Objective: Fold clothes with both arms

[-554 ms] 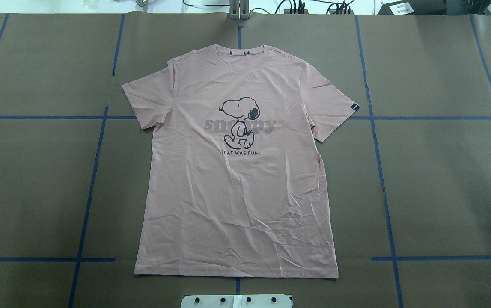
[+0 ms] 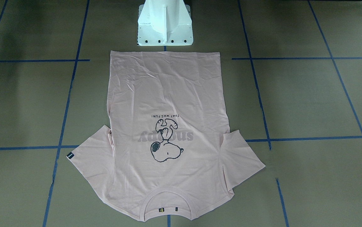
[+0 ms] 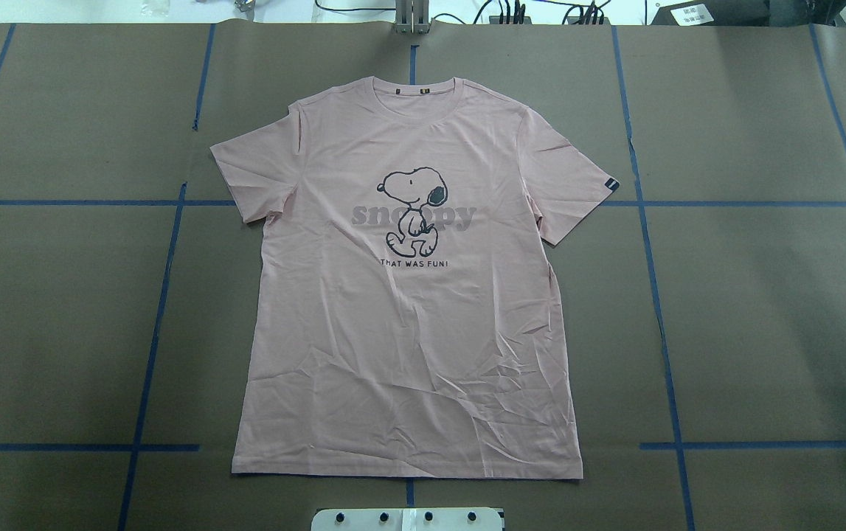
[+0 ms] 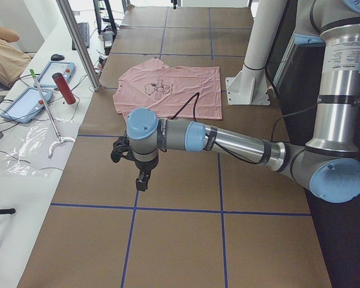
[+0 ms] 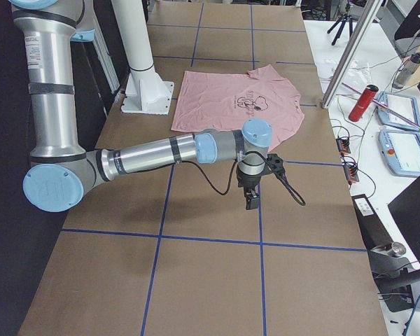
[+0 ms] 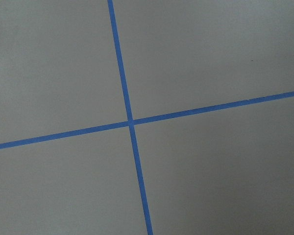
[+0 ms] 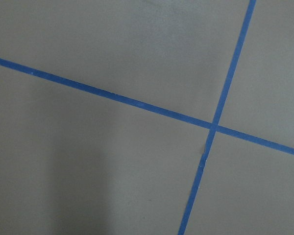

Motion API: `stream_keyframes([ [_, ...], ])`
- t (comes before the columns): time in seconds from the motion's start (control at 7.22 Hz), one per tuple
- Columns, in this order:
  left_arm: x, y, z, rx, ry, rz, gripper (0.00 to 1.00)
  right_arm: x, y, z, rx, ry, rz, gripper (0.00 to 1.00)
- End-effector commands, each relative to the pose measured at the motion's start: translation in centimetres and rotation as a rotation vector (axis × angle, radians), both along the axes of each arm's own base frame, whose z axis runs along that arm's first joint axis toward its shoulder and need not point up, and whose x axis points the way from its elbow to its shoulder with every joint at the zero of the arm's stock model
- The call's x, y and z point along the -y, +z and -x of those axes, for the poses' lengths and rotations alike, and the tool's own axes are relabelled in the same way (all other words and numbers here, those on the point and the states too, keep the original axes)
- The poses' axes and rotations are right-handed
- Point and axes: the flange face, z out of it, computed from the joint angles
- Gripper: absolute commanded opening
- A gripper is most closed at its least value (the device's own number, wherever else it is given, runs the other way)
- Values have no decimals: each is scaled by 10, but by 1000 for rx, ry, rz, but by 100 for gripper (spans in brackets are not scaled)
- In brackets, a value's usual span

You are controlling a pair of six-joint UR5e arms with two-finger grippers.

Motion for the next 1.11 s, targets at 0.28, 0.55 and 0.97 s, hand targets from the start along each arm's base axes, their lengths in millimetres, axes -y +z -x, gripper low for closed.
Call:
stream_keyframes([
  [0.28,5,-14,-1,-17,4,-130,100,41,-83,91,157,38,91,100],
  [0.55,-7,-10,-4,-21,4,-229,100,91,-141,182,152,97,191,100],
  [0.97,-10,-17,-7,-74,-4,-228,100,122,-113,289,304,478,280,90],
])
